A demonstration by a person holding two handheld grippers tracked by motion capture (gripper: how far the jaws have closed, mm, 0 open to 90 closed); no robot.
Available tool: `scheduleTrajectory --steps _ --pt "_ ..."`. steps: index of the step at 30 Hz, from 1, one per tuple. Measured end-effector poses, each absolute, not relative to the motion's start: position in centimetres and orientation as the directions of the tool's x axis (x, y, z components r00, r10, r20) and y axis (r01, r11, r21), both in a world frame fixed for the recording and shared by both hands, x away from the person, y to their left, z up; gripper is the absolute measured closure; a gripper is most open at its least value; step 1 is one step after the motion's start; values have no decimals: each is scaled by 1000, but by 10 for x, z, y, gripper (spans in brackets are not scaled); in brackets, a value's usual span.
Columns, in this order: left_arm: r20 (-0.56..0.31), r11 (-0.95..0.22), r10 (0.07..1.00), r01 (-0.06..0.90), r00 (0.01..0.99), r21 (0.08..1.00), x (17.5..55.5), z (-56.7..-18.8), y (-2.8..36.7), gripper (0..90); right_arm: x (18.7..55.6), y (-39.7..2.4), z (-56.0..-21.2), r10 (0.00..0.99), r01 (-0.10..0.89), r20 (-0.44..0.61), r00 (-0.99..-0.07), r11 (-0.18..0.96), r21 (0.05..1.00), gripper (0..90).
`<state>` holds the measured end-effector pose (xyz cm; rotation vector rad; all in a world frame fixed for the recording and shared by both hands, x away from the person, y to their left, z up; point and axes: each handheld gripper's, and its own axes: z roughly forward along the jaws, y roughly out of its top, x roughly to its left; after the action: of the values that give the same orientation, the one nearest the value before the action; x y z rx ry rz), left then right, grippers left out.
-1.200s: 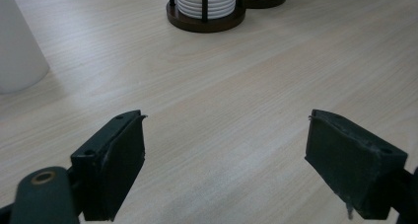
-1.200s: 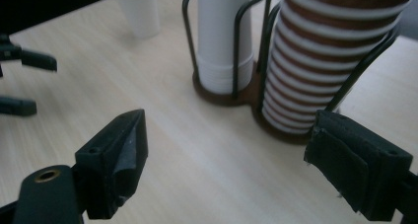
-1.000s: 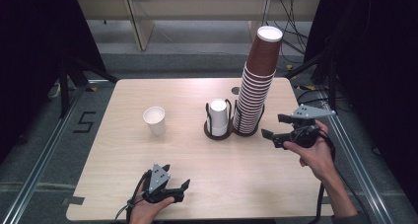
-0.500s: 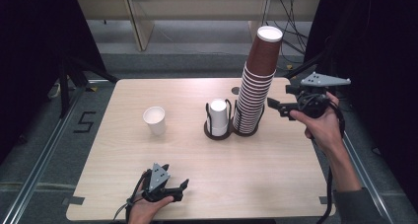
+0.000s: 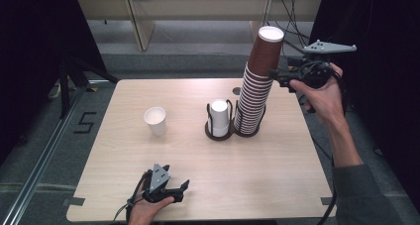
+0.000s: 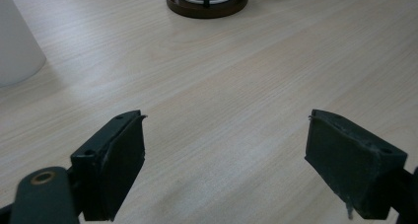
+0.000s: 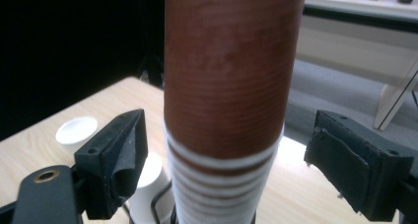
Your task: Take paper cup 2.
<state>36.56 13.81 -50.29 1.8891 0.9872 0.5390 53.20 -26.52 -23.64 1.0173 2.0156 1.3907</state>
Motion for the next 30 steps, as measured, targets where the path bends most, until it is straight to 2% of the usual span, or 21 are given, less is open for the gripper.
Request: scheduleTrajectory --steps 12,21,25,30 --pt "-26 -275 809 417 587 867 366 -503 138 146 561 -245 -217 806 295 19 -592 195 935 154" --pt "-15 -290 802 412 597 864 365 -502 139 147 579 -232 -218 806 305 44 -591 172 937 154" --pt "-15 -289 804 413 595 864 365 -501 139 147 581 -230 -219 810 316 71 -582 145 937 170" --pt "-21 -286 800 411 600 865 365 -502 139 147 580 -230 -216 811 303 55 -582 153 941 181"
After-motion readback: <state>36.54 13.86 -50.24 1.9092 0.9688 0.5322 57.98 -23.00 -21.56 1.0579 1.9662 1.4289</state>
